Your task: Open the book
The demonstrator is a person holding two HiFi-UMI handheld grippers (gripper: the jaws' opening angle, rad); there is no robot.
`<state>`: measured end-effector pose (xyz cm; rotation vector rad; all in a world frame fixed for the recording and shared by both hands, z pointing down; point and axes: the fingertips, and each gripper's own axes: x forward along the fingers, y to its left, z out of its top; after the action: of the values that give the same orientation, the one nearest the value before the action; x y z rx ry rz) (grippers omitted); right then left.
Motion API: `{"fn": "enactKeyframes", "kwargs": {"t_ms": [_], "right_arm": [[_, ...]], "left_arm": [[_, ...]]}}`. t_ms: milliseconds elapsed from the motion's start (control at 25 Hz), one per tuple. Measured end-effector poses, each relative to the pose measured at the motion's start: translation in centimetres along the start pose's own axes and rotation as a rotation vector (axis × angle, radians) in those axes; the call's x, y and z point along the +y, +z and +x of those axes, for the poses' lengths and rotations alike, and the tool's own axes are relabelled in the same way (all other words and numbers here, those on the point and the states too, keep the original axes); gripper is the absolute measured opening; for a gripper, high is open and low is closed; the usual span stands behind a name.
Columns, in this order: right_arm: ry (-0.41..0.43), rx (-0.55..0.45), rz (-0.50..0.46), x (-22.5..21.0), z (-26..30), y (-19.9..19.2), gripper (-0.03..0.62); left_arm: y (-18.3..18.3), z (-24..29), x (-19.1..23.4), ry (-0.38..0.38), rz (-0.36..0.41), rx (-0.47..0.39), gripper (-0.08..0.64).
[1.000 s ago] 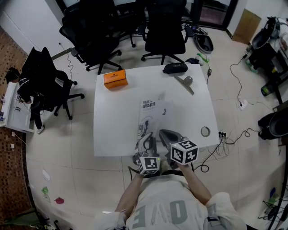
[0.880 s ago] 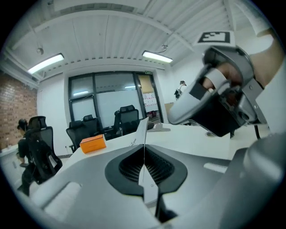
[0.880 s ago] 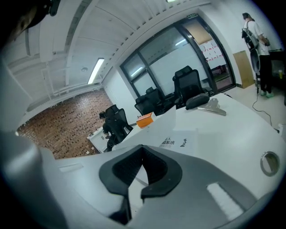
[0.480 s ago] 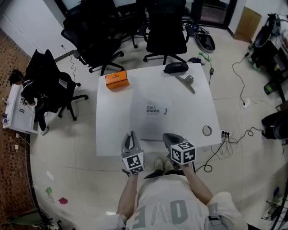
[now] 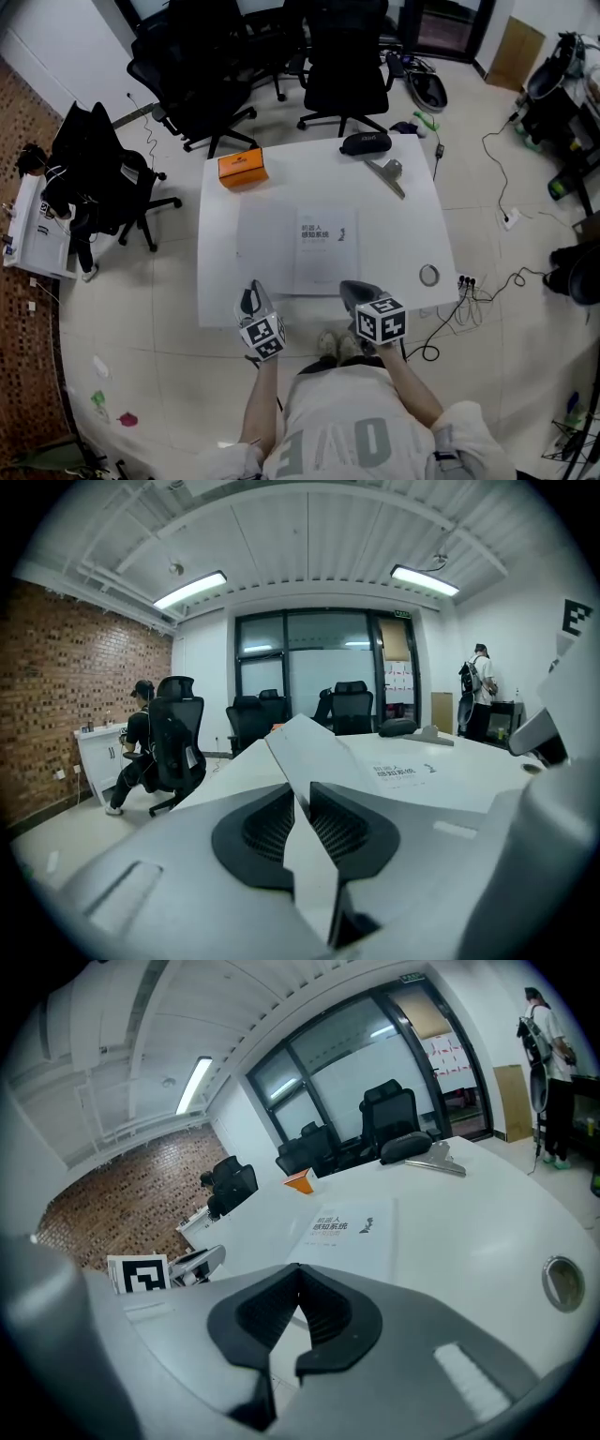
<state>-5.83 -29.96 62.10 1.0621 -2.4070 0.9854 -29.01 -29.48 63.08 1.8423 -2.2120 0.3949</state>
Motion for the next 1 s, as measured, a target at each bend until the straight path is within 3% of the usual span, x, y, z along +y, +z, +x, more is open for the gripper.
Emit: {"fn": "enactKeyframes", "kwargs": {"t_ms": [320,480,600,720,800,1000], "right_arm": [[-0.008,-0.014,0.008,-0.7,-0.4,0.5,0.003],[-0.009,-0.01,0.008,-0.9,-0.6,0.6,0.005],[-0.008,-0.007,0.006,-0.9,-0.5,0.5,0.005],[-0.002,-0.004,0.003,-0.6,-0.3,0.4,0.004],[0.0,-0.003,0.002,-0.5,-0.3,0.4,0.003],[0.008,-0.012,0.011,0.0,-0.4,0.6,0.003]], "left_arm": [[-1.6,0.8,1.8,0.126,0.075,0.046,0.139],[-2.0,0.9,3.1,0.198,0.087,0.074,0.248],[-2.1,0.9,3.7,0.221,0.15,0.093,0.347],[-1.5,0.8,3.0,0.208,0.238,0.092,0.408],[-1.0,1.0,1.6,0.171,0.276,0.079,0.411],[-0.1,2.4,-1.9,0.054,0.266,0.062,0.408]]}}
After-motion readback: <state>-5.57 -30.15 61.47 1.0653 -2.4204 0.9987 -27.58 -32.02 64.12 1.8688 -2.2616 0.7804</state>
